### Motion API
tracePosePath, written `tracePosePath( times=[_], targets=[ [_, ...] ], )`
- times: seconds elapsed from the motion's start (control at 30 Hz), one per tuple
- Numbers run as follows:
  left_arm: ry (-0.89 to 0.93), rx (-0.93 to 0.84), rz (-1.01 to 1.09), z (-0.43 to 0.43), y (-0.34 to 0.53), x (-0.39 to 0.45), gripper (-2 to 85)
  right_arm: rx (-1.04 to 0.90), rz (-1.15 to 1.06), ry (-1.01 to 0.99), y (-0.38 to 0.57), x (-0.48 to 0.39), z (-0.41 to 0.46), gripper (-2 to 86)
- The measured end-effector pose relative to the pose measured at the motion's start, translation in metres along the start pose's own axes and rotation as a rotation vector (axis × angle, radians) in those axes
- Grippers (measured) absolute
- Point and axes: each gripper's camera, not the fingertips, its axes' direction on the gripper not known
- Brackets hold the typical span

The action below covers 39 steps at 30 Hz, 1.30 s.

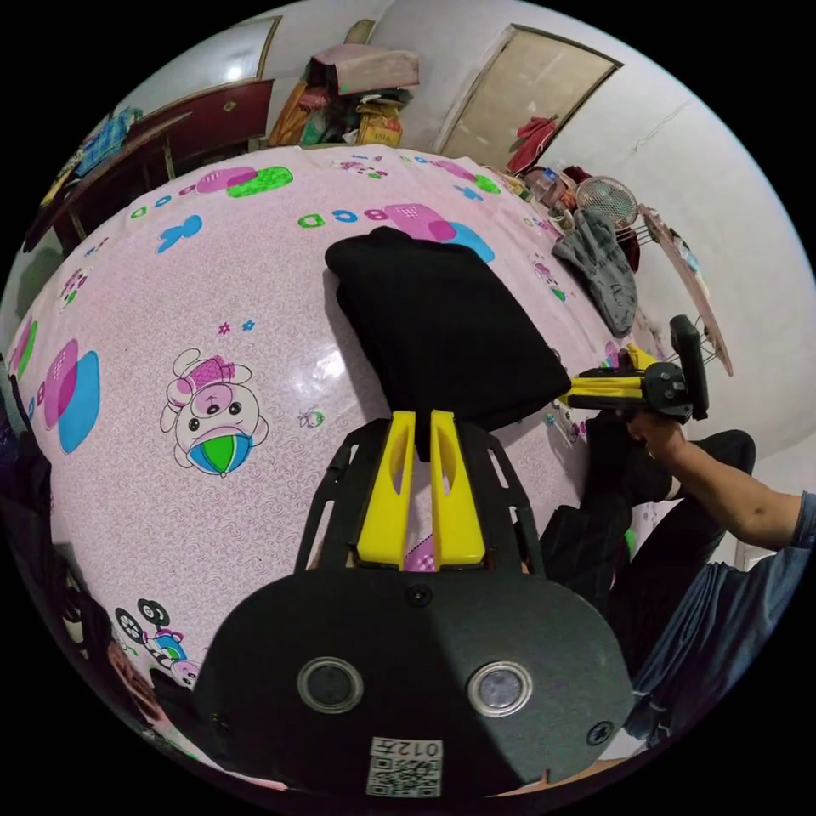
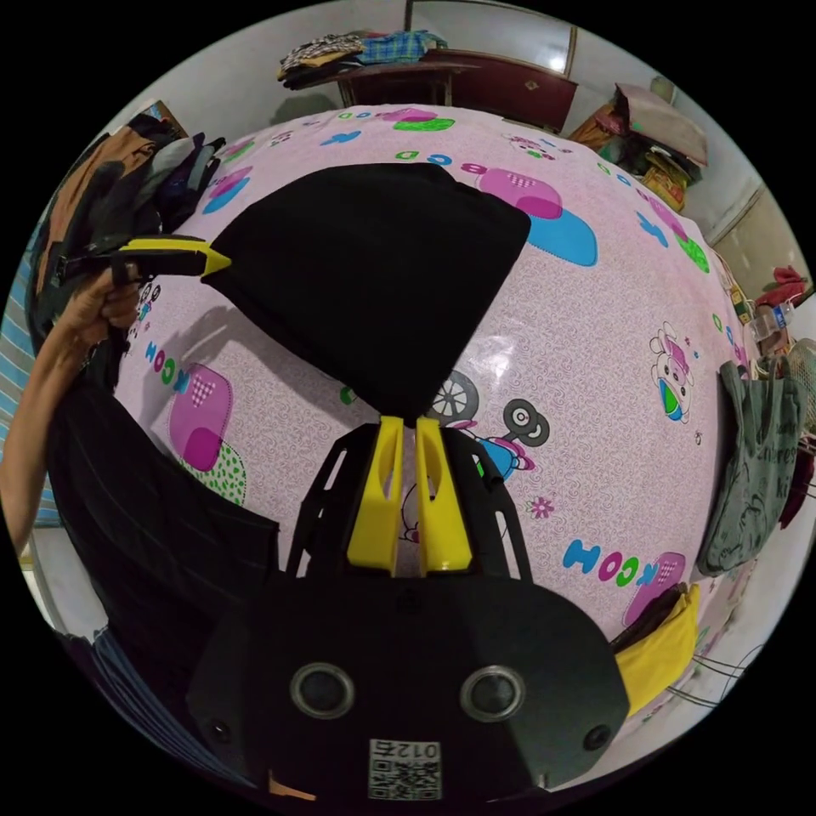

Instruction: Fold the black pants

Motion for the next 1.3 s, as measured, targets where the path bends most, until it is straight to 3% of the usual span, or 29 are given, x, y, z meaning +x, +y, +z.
tracePosePath(
  times=[0.1,0.23,0.33,0.4,0.47,0.6,0.7,0.83,0.9,1.17,1.3],
  targets=[
    [-0.008,0.115,0.067,-0.024,0.006,0.016,1.1,-0.003,0.002,-0.014,0.0,0.001,0.002,0.3],
    [-0.04,-0.04,0.042,0.004,-0.001,0.013,0.9,-0.035,-0.006,-0.019,-0.005,0.004,0.007,0.2],
    [0.091,0.225,0.076,-0.046,-0.004,0.022,0.7,-0.02,0.019,-0.073,-0.006,0.013,0.004,0.2],
    [-0.019,0.192,0.096,-0.045,-0.008,0.029,0.7,-0.013,0.03,-0.086,-0.007,0.018,0.003,0.1],
    [-0.081,-0.079,0.014,0.011,-0.009,0.008,0.7,-0.033,0.024,-0.083,-0.009,0.021,0.006,0.0],
    [0.063,0.035,-0.09,0.002,-0.002,-0.014,0.8,-0.047,0.023,-0.091,-0.012,0.031,0.006,-0.5],
    [0.023,0.112,0.01,-0.026,-0.008,0.001,0.9,-0.032,0.064,-0.129,-0.01,0.048,0.005,-0.8],
    [0.048,-0.026,-0.057,0.009,-0.006,-0.017,1.3,-0.023,0.105,-0.2,-0.012,0.071,0.003,-0.8],
    [0.133,0.013,-0.111,0.007,-0.005,-0.032,1.6,-0.005,0.131,-0.229,-0.011,0.082,0.0,-0.8],
    [0.19,0.082,-0.202,-0.013,0.001,-0.058,4.0,0.042,0.272,-0.322,0.001,0.135,-0.02,1.5],
    [0.263,0.187,-0.272,-0.027,0.002,-0.073,6.4,0.089,0.407,-0.544,-0.004,0.173,-0.023,8.2]
  ],
)
